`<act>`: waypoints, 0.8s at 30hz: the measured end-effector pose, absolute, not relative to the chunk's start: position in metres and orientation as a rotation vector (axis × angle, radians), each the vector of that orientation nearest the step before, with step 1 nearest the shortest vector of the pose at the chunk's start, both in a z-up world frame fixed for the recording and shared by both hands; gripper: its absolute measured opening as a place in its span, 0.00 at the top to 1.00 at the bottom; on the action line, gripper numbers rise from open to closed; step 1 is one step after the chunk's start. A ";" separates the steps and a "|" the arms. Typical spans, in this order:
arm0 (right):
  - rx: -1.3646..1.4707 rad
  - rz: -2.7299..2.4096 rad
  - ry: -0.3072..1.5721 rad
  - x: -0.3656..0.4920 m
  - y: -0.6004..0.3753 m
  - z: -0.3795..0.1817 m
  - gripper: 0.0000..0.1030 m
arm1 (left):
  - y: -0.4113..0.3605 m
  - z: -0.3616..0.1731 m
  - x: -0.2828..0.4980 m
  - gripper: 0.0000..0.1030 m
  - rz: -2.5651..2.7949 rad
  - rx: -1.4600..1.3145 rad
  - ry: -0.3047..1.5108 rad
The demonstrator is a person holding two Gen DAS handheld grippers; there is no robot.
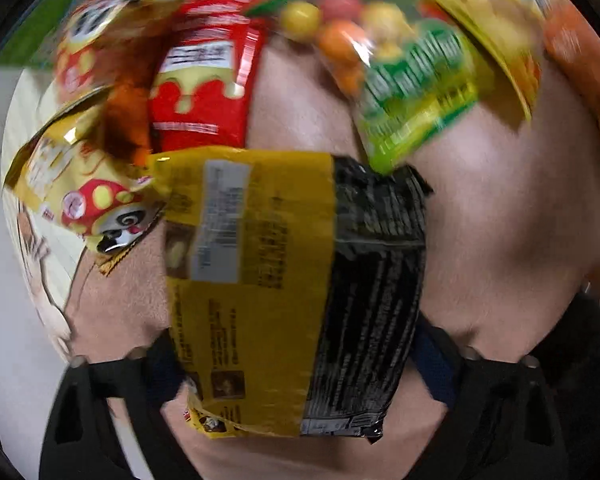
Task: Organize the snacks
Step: 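Grasp the yellow-black biscuit bag with left tool while right tool grasps yellow egg-puff bag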
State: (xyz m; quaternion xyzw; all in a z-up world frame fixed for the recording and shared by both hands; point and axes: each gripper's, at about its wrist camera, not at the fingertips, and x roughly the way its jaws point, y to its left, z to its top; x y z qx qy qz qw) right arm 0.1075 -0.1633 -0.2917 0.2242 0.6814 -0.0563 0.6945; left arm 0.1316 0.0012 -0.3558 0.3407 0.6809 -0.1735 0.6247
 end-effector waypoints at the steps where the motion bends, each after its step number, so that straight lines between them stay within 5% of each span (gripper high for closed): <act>1: 0.544 -0.140 1.510 0.111 -0.166 -0.293 0.00 | 0.006 -0.351 0.135 0.15 -0.377 0.704 1.570; 11: 1.107 -0.356 1.432 0.158 -0.199 -0.348 0.02 | 0.094 -0.335 0.135 0.15 -0.051 0.020 1.602; 13: 1.153 -0.391 1.439 0.167 -0.199 -0.362 0.20 | 0.102 -0.342 0.132 0.15 -0.040 -0.019 1.616; 17: 1.040 -0.395 1.466 0.185 -0.188 -0.365 0.35 | 0.101 -0.341 0.135 0.15 -0.052 -0.019 1.612; 24: 0.429 -0.079 1.592 0.218 -0.134 -0.341 0.52 | 0.115 -0.350 0.148 0.14 -0.081 -0.048 1.620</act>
